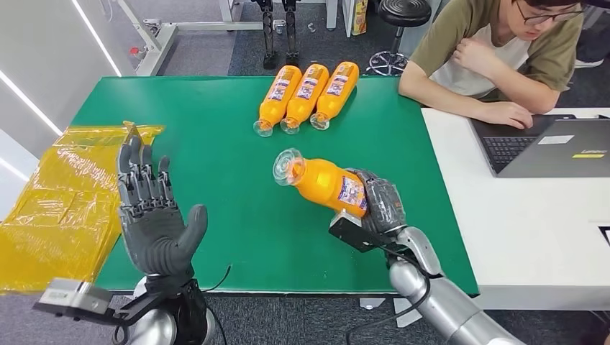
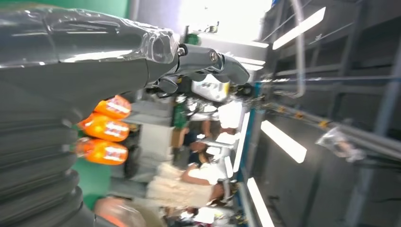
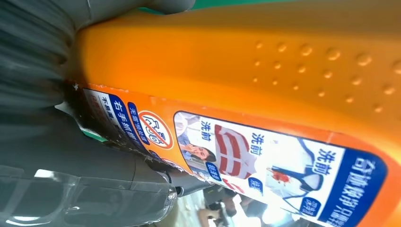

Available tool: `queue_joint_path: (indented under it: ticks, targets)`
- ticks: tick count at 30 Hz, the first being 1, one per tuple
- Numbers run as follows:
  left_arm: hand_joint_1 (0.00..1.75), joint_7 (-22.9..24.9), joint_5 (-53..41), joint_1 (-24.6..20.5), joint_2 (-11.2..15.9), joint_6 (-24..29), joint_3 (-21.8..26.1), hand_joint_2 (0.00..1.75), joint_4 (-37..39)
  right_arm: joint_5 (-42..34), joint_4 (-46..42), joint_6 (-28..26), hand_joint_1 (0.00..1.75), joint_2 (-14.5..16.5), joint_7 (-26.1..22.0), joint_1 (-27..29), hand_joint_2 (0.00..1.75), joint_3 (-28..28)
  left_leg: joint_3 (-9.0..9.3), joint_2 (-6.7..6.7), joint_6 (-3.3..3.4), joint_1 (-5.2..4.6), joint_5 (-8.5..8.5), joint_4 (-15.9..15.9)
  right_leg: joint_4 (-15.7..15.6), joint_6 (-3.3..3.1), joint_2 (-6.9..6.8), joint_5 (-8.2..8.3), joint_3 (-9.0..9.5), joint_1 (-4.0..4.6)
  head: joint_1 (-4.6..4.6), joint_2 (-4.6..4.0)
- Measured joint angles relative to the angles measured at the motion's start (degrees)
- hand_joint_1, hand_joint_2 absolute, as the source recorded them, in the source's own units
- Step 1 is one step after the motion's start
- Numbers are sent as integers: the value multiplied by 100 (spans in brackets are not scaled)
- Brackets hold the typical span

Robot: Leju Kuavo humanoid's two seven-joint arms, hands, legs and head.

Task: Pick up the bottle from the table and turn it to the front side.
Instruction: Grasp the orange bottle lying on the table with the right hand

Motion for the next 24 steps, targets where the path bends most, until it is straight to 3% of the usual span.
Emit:
queue_joint_path:
  ticks: [6,13,20,24]
  targets:
    - [0,292,212,-242,98,-296,-131,175,510,-688,-556,-371,175,570,-453,582,175,-311,-3,3,1,-1,0,0,-1,1,0,-1,-1,-6,3,0]
    - [0,526,-98,-753,156,-1189,-432,175,1209,-460,-1122,-465,171,985,-686,1015,175,-303,-4,3,0,-6,-2,4,-2,2,3,0,-3,-6,2,0]
    - [0,439,-202,-1297,66,-1779,-528,175,1817,-87,-1374,-87,165,1103,-480,1147,175,-96,-3,7,-5,-5,-4,3,0,1,9,1,-4,-6,2,0]
    - [0,298,-79,-1504,57,-1839,-529,175,2090,140,-1417,512,168,1101,-256,1130,175,-68,-2,11,-5,-5,-4,4,0,-1,11,2,-4,-6,2,0]
